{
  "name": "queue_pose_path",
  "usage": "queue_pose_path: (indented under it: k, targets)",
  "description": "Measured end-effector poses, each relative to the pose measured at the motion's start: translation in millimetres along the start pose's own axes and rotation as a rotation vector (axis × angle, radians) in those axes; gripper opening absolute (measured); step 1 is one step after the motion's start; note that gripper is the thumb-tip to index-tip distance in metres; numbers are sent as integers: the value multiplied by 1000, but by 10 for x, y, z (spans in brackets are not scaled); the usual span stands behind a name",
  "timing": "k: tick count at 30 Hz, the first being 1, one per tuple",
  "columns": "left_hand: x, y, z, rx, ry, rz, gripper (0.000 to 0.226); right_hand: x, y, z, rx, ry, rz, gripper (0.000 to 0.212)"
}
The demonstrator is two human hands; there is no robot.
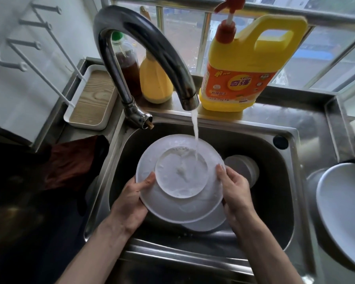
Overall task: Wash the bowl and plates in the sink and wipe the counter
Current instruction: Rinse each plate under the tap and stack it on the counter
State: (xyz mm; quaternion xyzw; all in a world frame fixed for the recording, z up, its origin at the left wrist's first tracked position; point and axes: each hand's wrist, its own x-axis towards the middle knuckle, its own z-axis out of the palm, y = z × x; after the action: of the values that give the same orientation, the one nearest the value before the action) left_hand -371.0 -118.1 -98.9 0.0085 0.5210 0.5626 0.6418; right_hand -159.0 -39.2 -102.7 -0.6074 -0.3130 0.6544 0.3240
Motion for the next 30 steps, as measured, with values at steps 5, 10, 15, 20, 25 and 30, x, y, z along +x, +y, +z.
queue_pose_path:
  k: [5, 10, 15, 20, 25, 30]
  targets:
    - [44, -59, -17, 144, 89, 10, 45, 17, -18, 108, -43, 124, -169, 36]
    - [83, -108, 73, 308, 146, 88, 61, -82, -11, 210, -60, 169, -266, 56]
    - [195, -50, 77, 392, 164, 119, 53, -226, 24, 149, -24, 126, -220, 62]
    - [262, 95, -64, 508, 21, 21, 72, -194, 67, 12, -38, 97, -113, 57]
    - [290, 257, -39, 672, -121, 40, 77, -6, 75, -65, -148, 16, -89, 29]
    - [310, 303, -8, 810, -44, 82, 86, 14, 94, -7, -103, 0, -106, 29]
